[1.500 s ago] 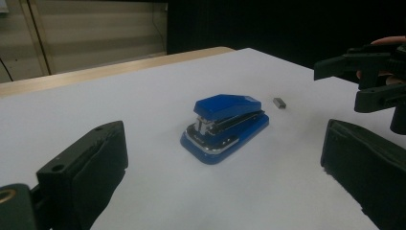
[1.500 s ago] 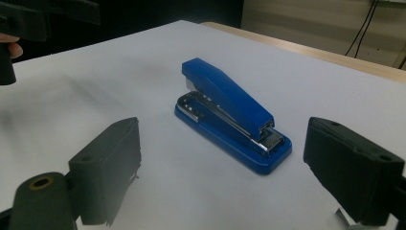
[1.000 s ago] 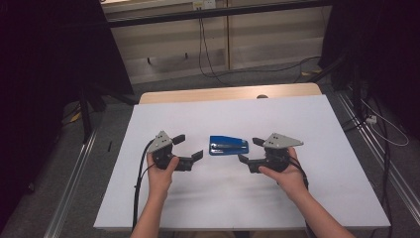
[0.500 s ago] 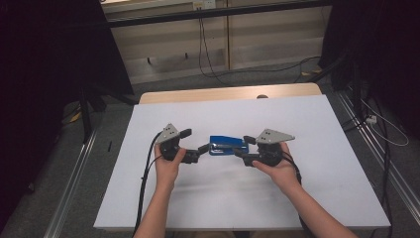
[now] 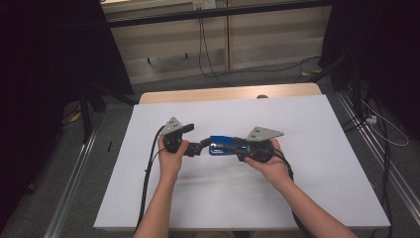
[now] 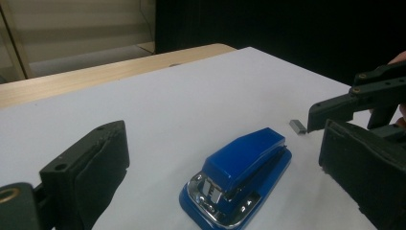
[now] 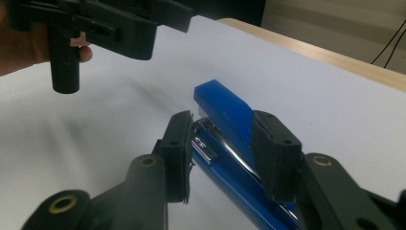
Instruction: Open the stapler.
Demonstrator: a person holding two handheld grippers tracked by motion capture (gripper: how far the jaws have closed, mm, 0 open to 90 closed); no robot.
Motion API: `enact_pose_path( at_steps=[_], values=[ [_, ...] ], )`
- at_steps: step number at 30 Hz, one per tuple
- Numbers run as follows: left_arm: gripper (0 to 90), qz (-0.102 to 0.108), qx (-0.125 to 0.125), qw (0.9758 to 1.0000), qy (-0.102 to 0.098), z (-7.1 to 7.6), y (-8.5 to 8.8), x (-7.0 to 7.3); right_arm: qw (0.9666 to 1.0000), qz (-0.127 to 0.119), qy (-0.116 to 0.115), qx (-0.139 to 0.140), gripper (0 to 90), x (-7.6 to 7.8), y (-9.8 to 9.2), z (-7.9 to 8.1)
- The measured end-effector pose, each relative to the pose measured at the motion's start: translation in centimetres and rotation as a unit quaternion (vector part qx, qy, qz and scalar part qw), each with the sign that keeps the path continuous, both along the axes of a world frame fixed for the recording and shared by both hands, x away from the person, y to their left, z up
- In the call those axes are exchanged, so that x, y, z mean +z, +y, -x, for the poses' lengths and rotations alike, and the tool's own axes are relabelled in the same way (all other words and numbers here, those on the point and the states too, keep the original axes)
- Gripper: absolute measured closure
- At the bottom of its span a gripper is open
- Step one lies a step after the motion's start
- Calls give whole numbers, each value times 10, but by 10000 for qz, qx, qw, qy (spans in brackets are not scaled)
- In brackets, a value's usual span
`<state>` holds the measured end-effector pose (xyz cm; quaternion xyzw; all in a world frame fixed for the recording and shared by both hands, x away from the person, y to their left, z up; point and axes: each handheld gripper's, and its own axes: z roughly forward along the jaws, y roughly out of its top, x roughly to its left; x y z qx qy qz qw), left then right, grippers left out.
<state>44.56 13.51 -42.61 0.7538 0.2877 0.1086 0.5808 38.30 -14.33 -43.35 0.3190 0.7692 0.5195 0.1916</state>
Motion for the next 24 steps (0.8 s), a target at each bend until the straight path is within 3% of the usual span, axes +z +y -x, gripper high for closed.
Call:
enact_pose_path(
  at_steps=[6,7,10,11,16,24],
  values=[
    [32,-4,54,10000,-6,-9,-3,1,9999,8,74,84,731,-3,7,-7],
    [32,-97,42,9999,-22,-10,-2,0,9998,110,57,124,793,-5,10,-8],
    [38,-149,26,9999,10,-11,-2,-2,9995,183,104,252,863,-10,14,-9],
    [38,-148,1,9998,110,-13,-1,-5,9993,245,116,263,885,-11,16,-10],
    [38,-299,63,9992,253,-13,-2,-8,9985,383,250,295,900,-19,24,-19],
    [37,-305,89,9987,397,-12,-2,-8,9965,747,217,293,900,-26,35,-26]
  ],
)
